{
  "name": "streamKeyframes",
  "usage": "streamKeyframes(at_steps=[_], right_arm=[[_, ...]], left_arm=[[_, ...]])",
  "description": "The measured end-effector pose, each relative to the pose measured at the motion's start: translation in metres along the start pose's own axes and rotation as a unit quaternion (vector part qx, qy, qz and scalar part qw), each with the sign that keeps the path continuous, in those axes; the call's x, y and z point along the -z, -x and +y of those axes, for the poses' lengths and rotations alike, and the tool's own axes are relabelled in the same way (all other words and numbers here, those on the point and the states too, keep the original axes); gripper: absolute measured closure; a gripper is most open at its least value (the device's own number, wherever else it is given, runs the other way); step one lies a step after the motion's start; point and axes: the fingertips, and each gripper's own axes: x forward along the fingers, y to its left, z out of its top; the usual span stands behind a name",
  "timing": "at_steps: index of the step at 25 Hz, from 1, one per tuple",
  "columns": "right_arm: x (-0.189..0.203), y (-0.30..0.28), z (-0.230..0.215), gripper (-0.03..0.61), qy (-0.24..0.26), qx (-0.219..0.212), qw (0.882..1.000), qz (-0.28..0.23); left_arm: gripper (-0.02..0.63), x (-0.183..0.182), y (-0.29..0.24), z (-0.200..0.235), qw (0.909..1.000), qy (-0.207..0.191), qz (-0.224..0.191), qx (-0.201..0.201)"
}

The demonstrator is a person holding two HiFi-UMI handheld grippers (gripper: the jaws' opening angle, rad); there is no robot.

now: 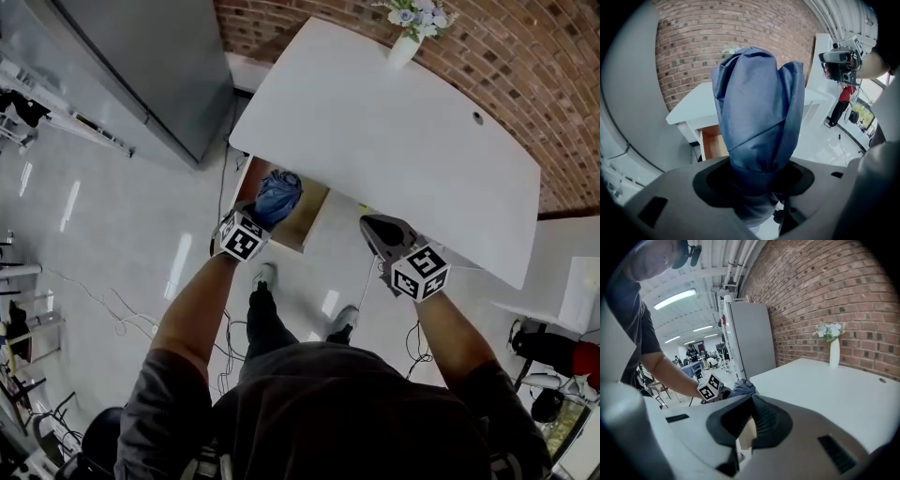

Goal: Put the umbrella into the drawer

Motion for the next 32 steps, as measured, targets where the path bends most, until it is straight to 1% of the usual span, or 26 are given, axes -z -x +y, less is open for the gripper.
streamKeyframes(at_steps=[4,9,13,17,21,28,32], right_arm=[[0.023,-0.017,0.005,0.586,-0.010,-0.010,1.000,0.013],[0.054,-0.031,0.014,0.586,-0.022,-0.016,0.999,0.030],[0.077,-0.039,0.015,0.586,-0.038,-0.017,0.998,0.039],[0.096,-0.044,0.019,0.586,-0.050,-0.020,0.998,0.045],[0.115,-0.048,0.029,0.586,-0.060,-0.022,0.997,0.049],[0.148,-0.049,0.024,0.586,-0.081,-0.017,0.995,0.058],[0.167,-0.047,0.020,0.586,-0.094,-0.008,0.994,0.061]], left_arm=[[0.357,0.013,-0.033,0.006,0.9984,-0.047,0.033,0.000],[0.359,0.020,-0.066,0.016,0.9956,-0.072,0.060,0.006],[0.359,0.038,-0.092,0.015,0.9885,-0.110,0.102,0.018],[0.357,0.049,-0.113,0.014,0.9854,-0.111,0.128,0.019],[0.359,0.047,-0.130,0.019,0.9843,-0.111,0.137,0.009],[0.358,0.016,-0.173,0.020,0.9829,-0.134,0.127,-0.004],[0.359,0.017,-0.198,0.017,0.9807,-0.151,0.124,-0.003]])
